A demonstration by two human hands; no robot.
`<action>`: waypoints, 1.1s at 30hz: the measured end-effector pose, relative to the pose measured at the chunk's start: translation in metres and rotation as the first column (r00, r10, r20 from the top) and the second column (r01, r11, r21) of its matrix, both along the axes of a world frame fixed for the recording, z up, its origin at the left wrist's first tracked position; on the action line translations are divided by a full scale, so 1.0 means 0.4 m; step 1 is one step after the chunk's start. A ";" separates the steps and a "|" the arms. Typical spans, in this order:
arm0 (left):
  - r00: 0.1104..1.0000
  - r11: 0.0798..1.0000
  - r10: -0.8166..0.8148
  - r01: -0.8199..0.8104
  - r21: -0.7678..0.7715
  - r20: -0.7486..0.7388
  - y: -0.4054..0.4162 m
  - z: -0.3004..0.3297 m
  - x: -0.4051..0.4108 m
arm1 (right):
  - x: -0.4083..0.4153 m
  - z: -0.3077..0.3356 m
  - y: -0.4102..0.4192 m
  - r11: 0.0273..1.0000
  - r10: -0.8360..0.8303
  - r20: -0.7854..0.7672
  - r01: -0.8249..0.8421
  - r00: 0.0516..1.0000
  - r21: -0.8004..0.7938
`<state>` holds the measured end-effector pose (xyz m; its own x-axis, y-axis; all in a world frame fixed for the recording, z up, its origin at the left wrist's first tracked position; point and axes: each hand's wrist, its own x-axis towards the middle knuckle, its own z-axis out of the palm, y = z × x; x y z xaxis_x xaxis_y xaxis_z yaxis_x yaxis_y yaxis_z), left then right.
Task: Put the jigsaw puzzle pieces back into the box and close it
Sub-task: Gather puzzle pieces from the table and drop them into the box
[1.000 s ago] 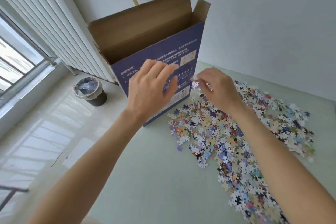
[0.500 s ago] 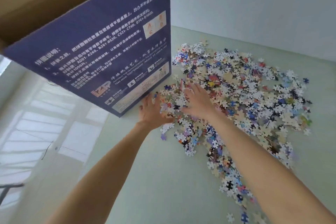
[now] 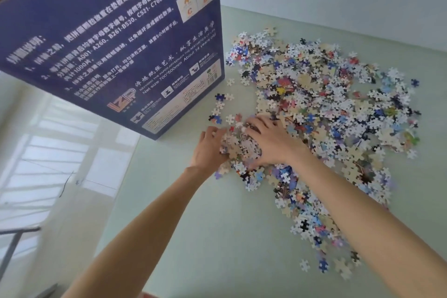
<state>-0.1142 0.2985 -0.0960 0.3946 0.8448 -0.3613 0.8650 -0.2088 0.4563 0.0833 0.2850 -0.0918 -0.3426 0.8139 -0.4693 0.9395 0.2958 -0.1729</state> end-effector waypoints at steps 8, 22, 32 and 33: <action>1.000 0.996 -0.018 0.020 -0.090 0.015 -0.026 0.006 0.026 | -0.023 -0.001 -0.077 0.962 -0.271 -0.110 0.272 0.956 -0.002; 0.995 0.986 0.041 -0.026 -0.164 0.089 -0.009 0.025 0.014 | -0.046 0.023 -0.064 0.901 -0.429 -0.293 0.426 0.854 -0.079; 0.989 0.965 0.071 -0.036 -0.260 0.128 -0.012 0.025 0.003 | -0.055 0.037 -0.082 0.833 -0.529 -0.391 0.548 0.753 -0.074; 0.989 0.970 0.079 -0.048 -0.240 0.122 -0.018 0.022 0.010 | -0.057 0.036 -0.086 0.828 -0.534 -0.393 0.556 0.749 -0.066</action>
<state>-0.1102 0.2913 -0.0872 0.3990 0.7670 -0.5024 0.8033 -0.0283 0.5949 0.0606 0.2506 -0.0775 0.0269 0.9366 -0.3495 0.8057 -0.2273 -0.5469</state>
